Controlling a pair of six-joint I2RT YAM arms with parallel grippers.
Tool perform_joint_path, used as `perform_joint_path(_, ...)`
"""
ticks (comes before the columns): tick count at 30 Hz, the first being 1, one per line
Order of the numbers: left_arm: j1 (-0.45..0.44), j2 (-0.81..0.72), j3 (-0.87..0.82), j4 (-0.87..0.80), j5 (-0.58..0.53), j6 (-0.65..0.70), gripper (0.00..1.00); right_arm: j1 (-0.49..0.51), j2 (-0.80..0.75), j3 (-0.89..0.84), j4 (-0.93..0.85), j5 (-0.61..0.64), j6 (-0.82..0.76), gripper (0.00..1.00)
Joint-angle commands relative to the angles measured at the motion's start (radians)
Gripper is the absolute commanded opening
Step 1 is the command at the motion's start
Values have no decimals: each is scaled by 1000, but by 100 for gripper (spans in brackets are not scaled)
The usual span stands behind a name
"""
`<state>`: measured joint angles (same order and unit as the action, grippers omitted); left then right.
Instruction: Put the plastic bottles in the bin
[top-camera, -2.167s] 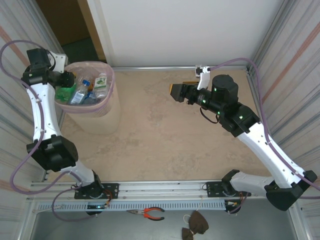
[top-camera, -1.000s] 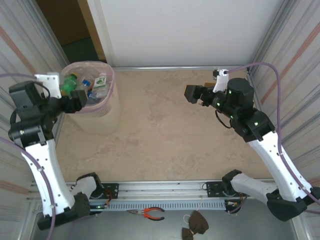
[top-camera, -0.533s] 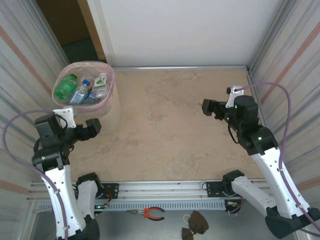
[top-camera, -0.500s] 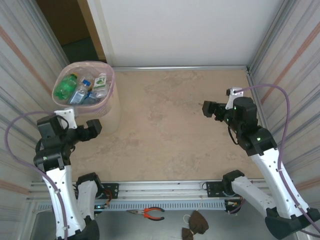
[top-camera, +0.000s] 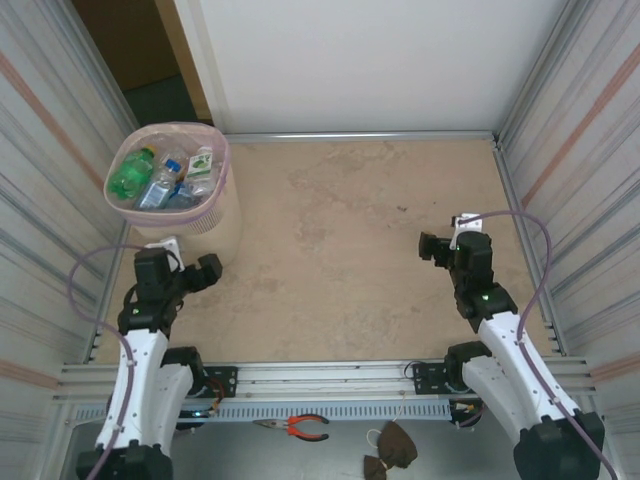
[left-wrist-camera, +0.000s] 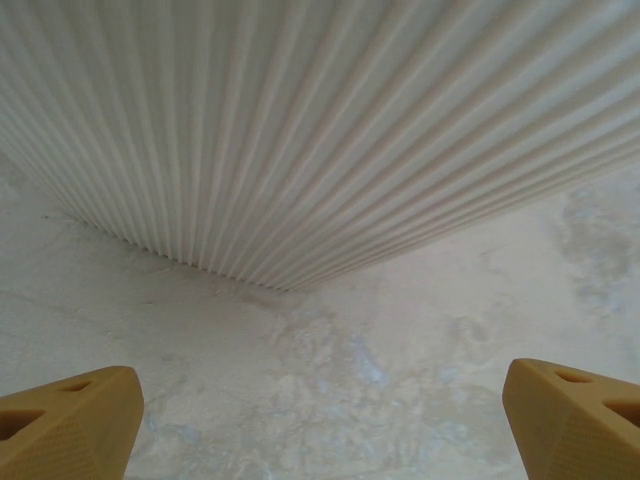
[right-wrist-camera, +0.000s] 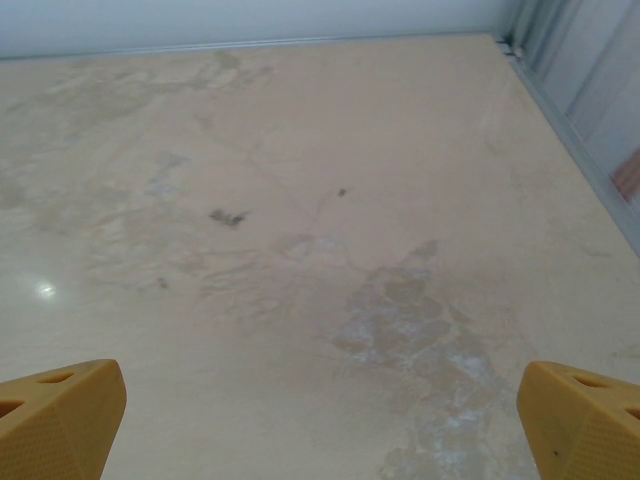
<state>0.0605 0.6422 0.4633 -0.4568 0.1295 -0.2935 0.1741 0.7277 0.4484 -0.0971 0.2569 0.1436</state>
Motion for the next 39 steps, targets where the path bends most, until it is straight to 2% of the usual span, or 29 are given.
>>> perform_joint_path(1,-93,65,-43,248,-222,-8,94,-52,28,-72,274,-22,-27,99)
perform_joint_path(2,-128,98,-54,301,-264,6,95,-69,45,-100,331,-34,-35,99)
perform_joint_path(3,-144,126,-29,285,-299,17,96,-84,65,-118,368,-37,-37,99)
perform_joint_path(7,-223,251,-1,418,-379,166,98,-167,186,-143,482,-76,-36,99)
perform_joint_path(11,-225,347,-42,638,-380,294,99,-223,320,-147,599,-129,-6,100)
perform_joint_path(14,-185,434,-78,823,-331,321,99,-226,422,-141,694,-133,-5,100)
perform_joint_path(19,-80,592,-115,1116,-125,325,99,-226,581,-121,847,-181,-17,100)
perform_joint_path(21,-56,656,-106,1177,-80,337,99,-231,637,-98,860,-203,-16,99)
perform_joint_path(25,12,752,-78,1204,66,312,99,-231,760,-89,944,-244,-29,99)
perform_joint_path(29,18,830,-110,1333,133,330,99,-231,809,-72,955,-268,-41,98)
perform_joint_path(32,12,888,-105,1390,139,339,99,-211,817,-44,907,-238,-55,99)
perform_joint_path(35,-5,874,-73,1295,141,365,99,-211,814,-45,905,-242,-55,99)
perform_joint_path(37,-41,873,-51,1247,71,382,99,-211,814,-44,905,-241,-55,99)
perform_joint_path(39,-43,878,-54,1263,57,377,99,-213,815,-43,902,-243,-55,99)
